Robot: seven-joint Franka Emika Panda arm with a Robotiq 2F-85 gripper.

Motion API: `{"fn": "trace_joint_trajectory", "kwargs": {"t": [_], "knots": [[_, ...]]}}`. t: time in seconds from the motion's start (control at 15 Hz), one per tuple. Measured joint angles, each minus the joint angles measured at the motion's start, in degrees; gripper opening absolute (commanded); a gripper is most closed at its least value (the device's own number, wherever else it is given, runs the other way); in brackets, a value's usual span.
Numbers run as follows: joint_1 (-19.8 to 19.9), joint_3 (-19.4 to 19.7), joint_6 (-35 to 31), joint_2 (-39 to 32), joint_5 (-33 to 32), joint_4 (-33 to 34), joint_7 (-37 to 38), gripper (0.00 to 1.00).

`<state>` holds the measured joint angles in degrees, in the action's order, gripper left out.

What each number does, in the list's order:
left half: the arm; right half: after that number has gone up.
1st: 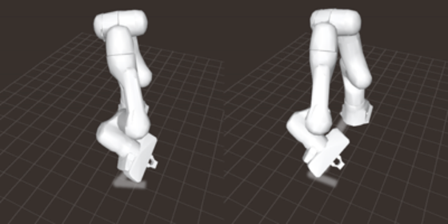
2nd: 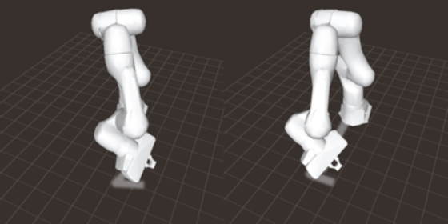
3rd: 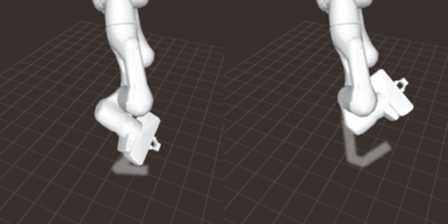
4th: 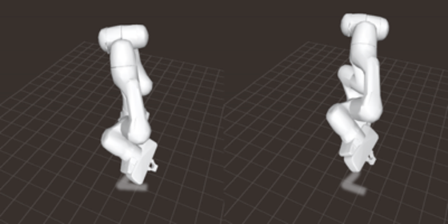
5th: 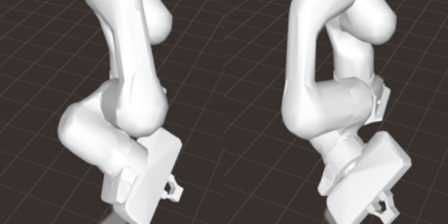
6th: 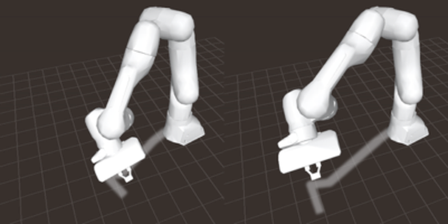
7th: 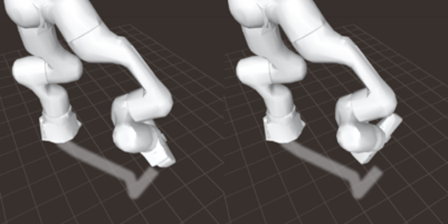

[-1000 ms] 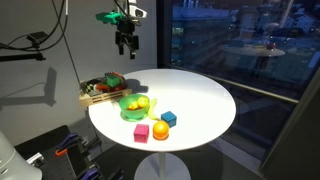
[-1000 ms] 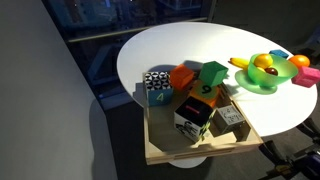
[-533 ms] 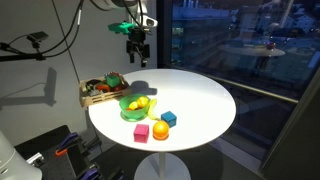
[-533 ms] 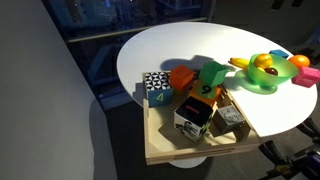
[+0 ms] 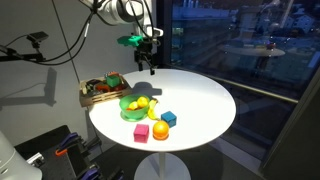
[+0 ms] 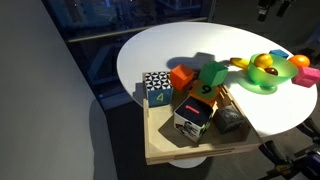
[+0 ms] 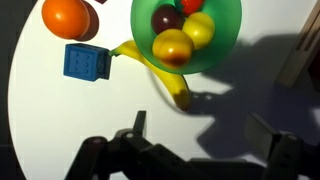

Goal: Pick up the yellow toy banana and put it in the green bowl

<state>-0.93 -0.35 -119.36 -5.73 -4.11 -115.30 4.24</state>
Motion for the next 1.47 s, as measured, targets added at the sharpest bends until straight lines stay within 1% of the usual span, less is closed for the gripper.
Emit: {"fn": "trace_joint_trajectory", "kwargs": {"t": [0.2, 1.0, 1.47], "knots": [[0.0, 0.22, -1.45, -1.39, 0.0, -0.05, 0.0, 1.0], [-0.02, 0.27, -1.46, -2.49, 0.0, -0.09, 0.0, 1.0], [0.0, 0.35, -5.15, -7.44, 0.0, -0.1, -0.7, 1.0]]}}
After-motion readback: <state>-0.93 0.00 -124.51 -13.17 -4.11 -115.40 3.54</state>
